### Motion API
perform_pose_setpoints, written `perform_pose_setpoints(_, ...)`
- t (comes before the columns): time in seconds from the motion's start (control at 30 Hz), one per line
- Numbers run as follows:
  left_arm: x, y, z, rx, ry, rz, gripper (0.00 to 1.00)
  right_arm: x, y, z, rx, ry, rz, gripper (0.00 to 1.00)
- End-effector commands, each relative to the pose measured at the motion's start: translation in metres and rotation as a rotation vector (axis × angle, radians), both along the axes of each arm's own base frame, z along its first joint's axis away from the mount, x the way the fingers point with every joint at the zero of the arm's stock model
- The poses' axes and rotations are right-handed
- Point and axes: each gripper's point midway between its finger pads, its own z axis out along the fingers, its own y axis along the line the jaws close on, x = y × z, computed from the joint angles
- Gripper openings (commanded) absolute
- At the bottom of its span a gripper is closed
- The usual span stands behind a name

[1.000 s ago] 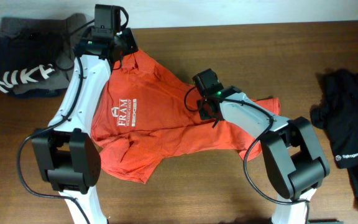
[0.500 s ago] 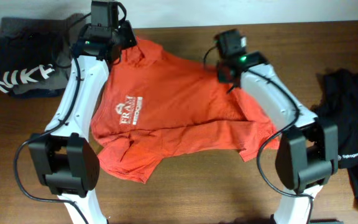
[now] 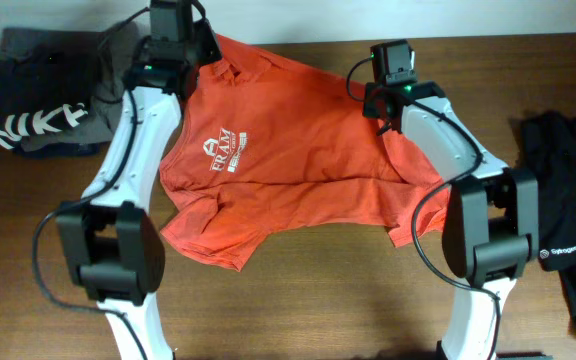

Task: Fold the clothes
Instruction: 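Grasp the shirt's right shoulder with the right gripper and pull it up-right, then hold the shirt's top edge with both grippers and smooth it flat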

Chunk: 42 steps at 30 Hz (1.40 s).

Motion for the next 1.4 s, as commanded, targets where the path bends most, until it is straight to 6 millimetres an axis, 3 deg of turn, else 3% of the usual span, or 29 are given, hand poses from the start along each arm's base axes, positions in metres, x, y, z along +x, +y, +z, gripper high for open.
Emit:
perform_pose_setpoints(0.0, 0.02, 0.013, -0.036, 0.038, 0.007, 0.075, 0.02, 0.004, -0.007, -0.006, -0.005, 0.003, -0.026, 0.25)
perform_pose_setpoints(0.03, 0.029, 0.012, -0.05, 0.038, -0.004, 0.078, 0.09, 0.003, -0.009, -0.008, -0.006, 0.009, -0.03, 0.5)
perform_pose_setpoints(0.13, 0.041, 0.014, -0.075, 0.049, -0.011, 0.097, 0.27, -0.003, -0.02, -0.007, -0.05, 0.036, -0.057, 0.85)
perform_pose_setpoints(0.17, 0.041, 0.017, -0.078, 0.062, -0.006, 0.108, 0.43, -0.006, -0.023, -0.006, -0.066, 0.048, -0.065, 0.86)
perform_pose_setpoints(0.23, 0.04, 0.017, -0.072, 0.103, -0.012, 0.083, 0.55, -0.014, -0.027, -0.001, -0.09, 0.083, -0.073, 0.89)
perform_pose_setpoints(0.3, 0.038, 0.017, -0.059, 0.129, -0.024, 0.065, 0.78, -0.02, -0.028, 0.008, -0.095, 0.115, -0.071, 0.91)
perform_pose_setpoints(0.37, 0.028, 0.017, -0.042, 0.134, -0.012, 0.049, 0.92, -0.031, -0.026, 0.026, -0.098, 0.166, -0.062, 0.92)
perform_pose_setpoints(0.4, 0.022, 0.015, -0.037, 0.127, 0.003, 0.034, 0.93, -0.035, -0.026, 0.03, -0.094, 0.182, -0.057, 0.92)
perform_pose_setpoints(0.47, 0.004, 0.004, -0.031, 0.091, 0.062, -0.037, 0.93, -0.061, -0.01, 0.038, -0.043, 0.305, 0.022, 0.92)
perform_pose_setpoints(0.53, -0.013, -0.01, -0.044, 0.045, 0.153, -0.116, 0.93, -0.085, 0.011, 0.028, 0.029, 0.419, 0.122, 0.93)
perform_pose_setpoints(0.63, -0.031, -0.016, -0.069, 0.023, 0.267, -0.156, 0.93, -0.109, 0.019, 0.007, 0.054, 0.533, 0.148, 0.94)
perform_pose_setpoints(0.77, -0.044, -0.014, -0.089, 0.03, 0.354, -0.155, 0.92, -0.117, 0.02, -0.013, 0.06, 0.567, 0.147, 0.94)
perform_pose_setpoints(0.9, -0.052, -0.013, -0.1, 0.034, 0.405, -0.155, 0.92, -0.11, 0.001, -0.035, -0.072, 0.537, 0.19, 0.95)
perform_pose_setpoints(1.07, -0.052, -0.013, -0.101, 0.034, 0.409, -0.156, 0.93, -0.118, -0.023, -0.07, -0.215, 0.565, 0.181, 0.95)
perform_pose_setpoints(1.37, -0.052, -0.013, -0.101, 0.034, 0.408, -0.155, 0.94, -0.123, -0.056, -0.077, -0.245, 0.581, 0.088, 0.95)
